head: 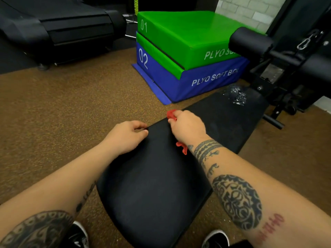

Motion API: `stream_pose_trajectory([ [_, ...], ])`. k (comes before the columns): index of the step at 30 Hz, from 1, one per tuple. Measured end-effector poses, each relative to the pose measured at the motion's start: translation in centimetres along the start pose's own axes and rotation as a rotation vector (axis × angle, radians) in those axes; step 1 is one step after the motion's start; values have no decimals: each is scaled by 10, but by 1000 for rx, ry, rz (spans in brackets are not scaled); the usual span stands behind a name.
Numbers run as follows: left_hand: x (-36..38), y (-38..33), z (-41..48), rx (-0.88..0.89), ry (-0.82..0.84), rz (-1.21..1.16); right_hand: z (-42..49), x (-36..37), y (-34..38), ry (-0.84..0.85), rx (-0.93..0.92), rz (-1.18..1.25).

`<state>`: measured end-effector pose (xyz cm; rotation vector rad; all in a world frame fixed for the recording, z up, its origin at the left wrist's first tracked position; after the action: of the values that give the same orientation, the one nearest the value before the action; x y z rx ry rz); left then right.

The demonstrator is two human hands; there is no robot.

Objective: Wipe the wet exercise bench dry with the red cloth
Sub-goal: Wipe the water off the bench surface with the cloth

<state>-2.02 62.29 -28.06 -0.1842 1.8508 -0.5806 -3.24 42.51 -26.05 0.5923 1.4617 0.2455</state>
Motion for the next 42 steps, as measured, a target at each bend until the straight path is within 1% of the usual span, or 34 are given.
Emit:
stream_pose_trajectory([
  [3,0,-3,9,-48,-71,8,-22,14,20,133,-116,-1],
  [5,-2,-7,12,-70,-126,-28,-32,8,19,221,-123,124],
  [6,-1,-12,14,-59,-143,-39,-31,-2,13,209,-109,182],
  [8,4,-26,19,-21,-151,-40,-19,-30,-5,77,-73,216],
  [10,17,-47,28,43,-148,-6,1,-53,-35,-29,-20,138],
  [11,22,-57,31,81,-151,17,8,-58,-46,-21,7,62],
  [13,34,-78,37,149,-172,111,15,-60,-71,69,65,-85],
  [16,46,-96,39,179,-223,257,10,-71,-99,158,116,-160],
  [19,56,-109,39,228,-211,337,0,-91,-111,290,194,-270],
  [21,61,-124,43,252,-172,331,-5,-103,-110,326,194,-288],
  [22,63,-131,45,248,-154,311,-6,-108,-108,286,168,-271],
  [24,65,-138,49,212,-147,257,-7,-115,-111,119,124,-172],
  [25,65,-138,51,197,-154,234,-11,-112,-115,85,113,-140],
  [27,65,-134,54,199,-163,231,-21,-97,-129,160,125,-131],
  [29,64,-131,54,217,-165,249,-33,-96,-141,236,154,-144],
  [32,65,-130,50,211,-167,254,-53,-118,-147,384,176,-297],
  [33,67,-132,49,204,-167,267,-59,-126,-151,398,199,-312],
  [34,67,-134,47,200,-177,286,-62,-133,-156,386,217,-289],
  [35,67,-138,46,194,-200,303,-62,-140,-159,331,220,-247],
  [37,67,-152,44,195,-261,311,-54,-146,-158,172,194,-151],
  [39,76,-172,38,254,-295,302,-46,-138,-159,76,174,-89],
  [42,93,-189,28,353,-299,308,-43,-119,-168,105,177,-74],
])
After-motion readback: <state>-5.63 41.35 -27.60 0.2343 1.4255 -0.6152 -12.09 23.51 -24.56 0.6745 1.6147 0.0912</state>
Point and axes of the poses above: each hand's wrist, its own z-axis towards the middle knuckle, its own x-axis out of the palm, y = z × x, the point moved 8 cm from there along z, towards the middle knuckle, and after that the axes turned 15 degrees about z, right-handed, at the moved point
